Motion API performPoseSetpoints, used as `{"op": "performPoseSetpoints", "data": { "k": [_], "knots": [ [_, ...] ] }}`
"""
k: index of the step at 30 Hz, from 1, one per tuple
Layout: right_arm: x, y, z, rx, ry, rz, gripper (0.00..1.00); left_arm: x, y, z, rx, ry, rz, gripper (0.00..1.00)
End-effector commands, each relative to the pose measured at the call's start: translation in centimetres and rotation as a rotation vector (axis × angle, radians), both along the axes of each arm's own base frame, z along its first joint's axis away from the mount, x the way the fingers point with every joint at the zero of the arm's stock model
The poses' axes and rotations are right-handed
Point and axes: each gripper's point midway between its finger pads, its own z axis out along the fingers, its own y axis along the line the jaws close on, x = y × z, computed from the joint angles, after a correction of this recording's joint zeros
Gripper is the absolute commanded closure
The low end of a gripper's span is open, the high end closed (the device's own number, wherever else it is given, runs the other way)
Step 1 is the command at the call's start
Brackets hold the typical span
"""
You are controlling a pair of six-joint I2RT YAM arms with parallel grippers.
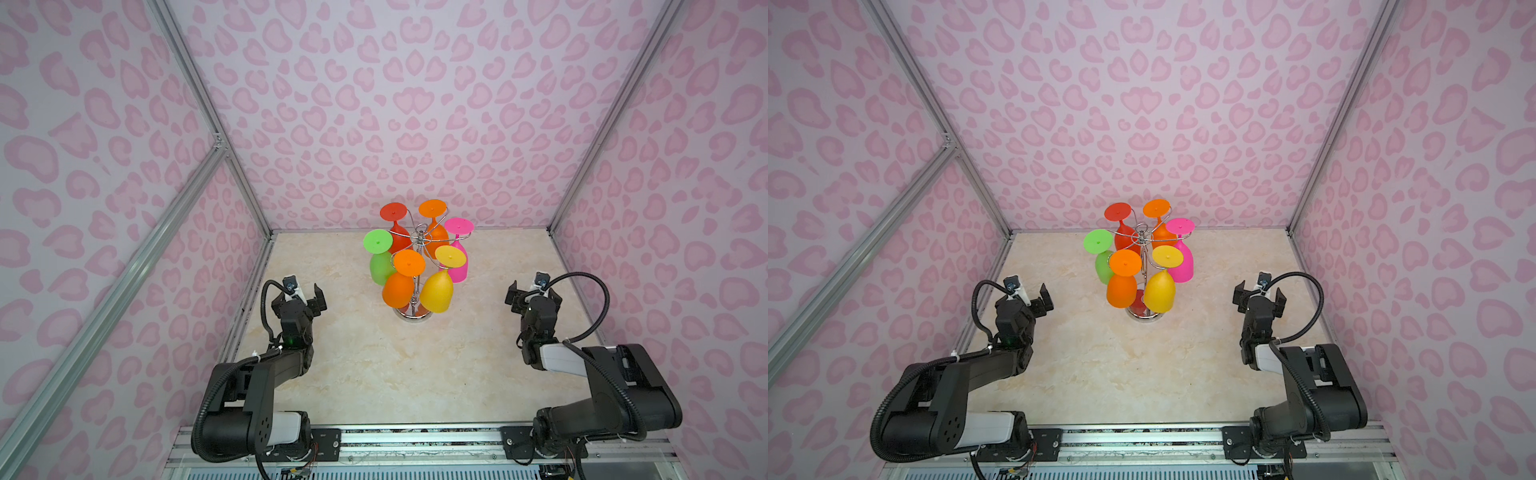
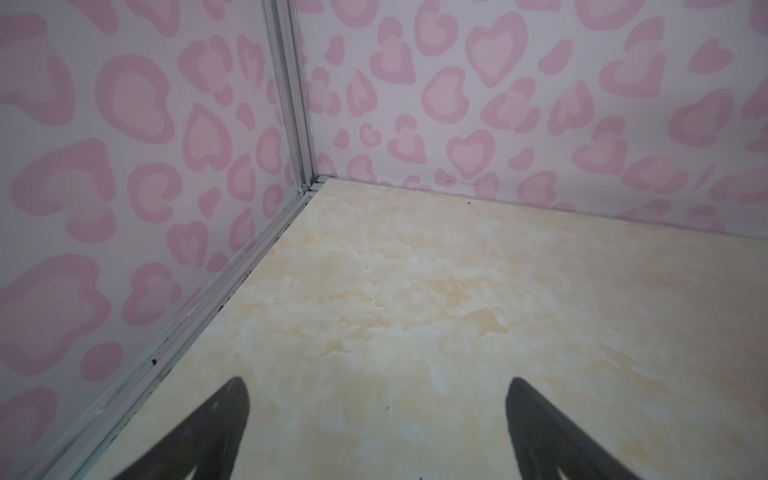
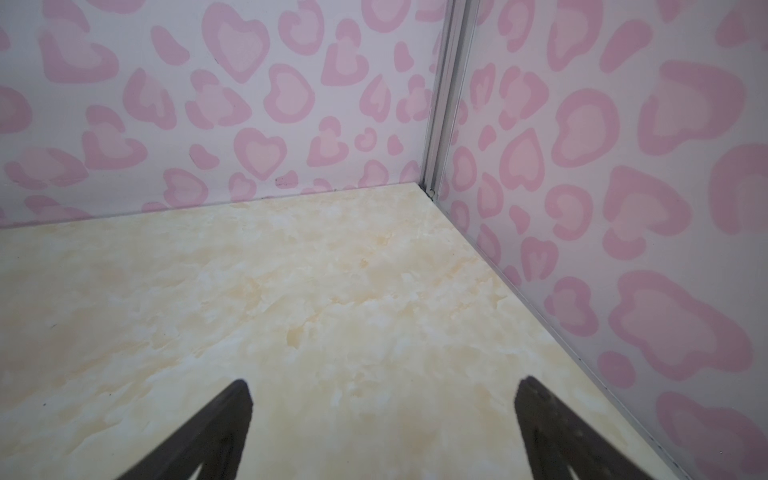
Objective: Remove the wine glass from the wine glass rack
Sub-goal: 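Reach the right gripper toward the orange glass while the left gripper rises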
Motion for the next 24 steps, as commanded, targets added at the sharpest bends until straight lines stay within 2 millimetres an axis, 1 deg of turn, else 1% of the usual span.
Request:
{"op": "performPoseSetpoints", "data": {
  "k": [1,3,4,6,8,12,17,18,20,22,24],
  "knots": [
    [-0.3,-0.1,0.1,-0.021,0.063,-0.014,0.01,-0.3,0.0,0.8,0.043,0.021,0.019,0.02],
    [-0.4,0.1,2.0,0.015,0.014,-0.009,0.01,-0.4,-0.4,2.1,0.060,-0.006,0.024,0.02],
    [-0.3,0.5,3.6,0.040,-0.017,0.015,0.01,-0.5,-0.6,3.1,0.053,-0.031,0.019,0.02],
    [-0.1,1.0,5.9,0.089,-0.045,0.047,0.02,-0.4,-1.4,4.7,0.027,-0.063,-0.005,0.02],
    [0.3,1.9,8.9,0.151,-0.060,0.100,0.03,-0.5,-2.2,6.6,0.000,-0.102,-0.037,0.02],
    [1.0,4.0,14.6,0.278,-0.065,0.210,0.04,-0.8,-3.5,9.4,-0.074,-0.161,-0.089,0.01],
    [2.0,9.0,21.7,0.456,-0.073,0.461,0.07,-1.0,-5.7,11.6,-0.146,-0.173,-0.181,0.01],
    [2.3,9.8,22.8,0.493,-0.075,0.506,0.08,-1.2,-6.0,11.8,-0.153,-0.175,-0.196,0.01],
    [2.7,12.3,25.3,0.552,-0.071,0.632,0.10,-1.4,-6.7,12.4,-0.176,-0.180,-0.227,0.01],
    [3.1,14.4,27.0,0.572,-0.043,0.714,0.11,-1.6,-7.5,12.8,-0.192,-0.180,-0.260,0.01],
    [3.5,16.5,27.9,0.576,0.004,0.782,0.13,-1.9,-8.4,13.1,-0.200,-0.178,-0.303,0.01]
  ]
}}
